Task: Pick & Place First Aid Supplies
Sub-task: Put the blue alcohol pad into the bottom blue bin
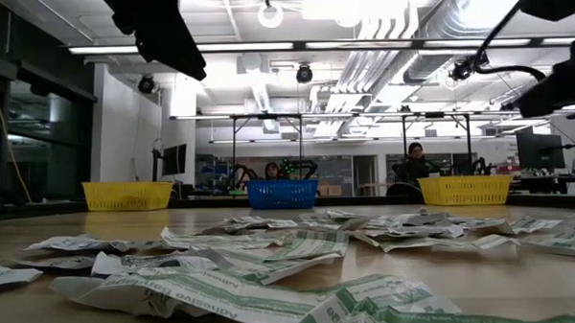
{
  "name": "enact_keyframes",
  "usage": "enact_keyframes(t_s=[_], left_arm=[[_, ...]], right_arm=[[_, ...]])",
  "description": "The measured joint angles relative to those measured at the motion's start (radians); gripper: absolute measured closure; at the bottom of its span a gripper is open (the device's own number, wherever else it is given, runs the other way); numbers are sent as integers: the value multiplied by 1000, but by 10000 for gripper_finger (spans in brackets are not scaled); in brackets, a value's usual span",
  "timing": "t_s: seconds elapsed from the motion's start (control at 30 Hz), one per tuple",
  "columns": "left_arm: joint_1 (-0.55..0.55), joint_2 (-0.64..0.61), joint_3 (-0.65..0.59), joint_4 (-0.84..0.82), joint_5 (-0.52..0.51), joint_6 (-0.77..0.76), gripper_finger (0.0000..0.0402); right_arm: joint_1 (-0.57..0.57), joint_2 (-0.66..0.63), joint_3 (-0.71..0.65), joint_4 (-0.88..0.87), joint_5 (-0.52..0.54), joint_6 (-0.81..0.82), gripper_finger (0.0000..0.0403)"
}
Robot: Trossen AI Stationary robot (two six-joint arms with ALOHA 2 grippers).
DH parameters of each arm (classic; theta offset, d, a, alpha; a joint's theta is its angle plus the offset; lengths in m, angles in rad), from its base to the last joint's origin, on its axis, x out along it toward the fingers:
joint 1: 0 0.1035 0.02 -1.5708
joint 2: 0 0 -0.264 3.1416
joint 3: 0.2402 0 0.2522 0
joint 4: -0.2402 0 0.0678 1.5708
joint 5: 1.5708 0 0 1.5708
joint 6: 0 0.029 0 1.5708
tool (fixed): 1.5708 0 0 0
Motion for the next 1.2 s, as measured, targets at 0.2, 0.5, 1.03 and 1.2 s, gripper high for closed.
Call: enact_keyframes(t_s=[0.2, 0.5, 1.03, 1.2], left_arm=[[0, 0, 0, 0, -25, 33, 248], [0, 0, 0, -1, -43, 74, 248], [0, 1, 0, -39, -56, 75, 248], [0, 1, 0, -39, -55, 74, 248]], right_arm=[[20, 82, 0, 30, -61, 35, 261], [19, 169, 0, 101, -69, 32, 261], [18, 185, -87, 237, -95, 49, 261], [19, 186, -96, 244, -86, 34, 261]])
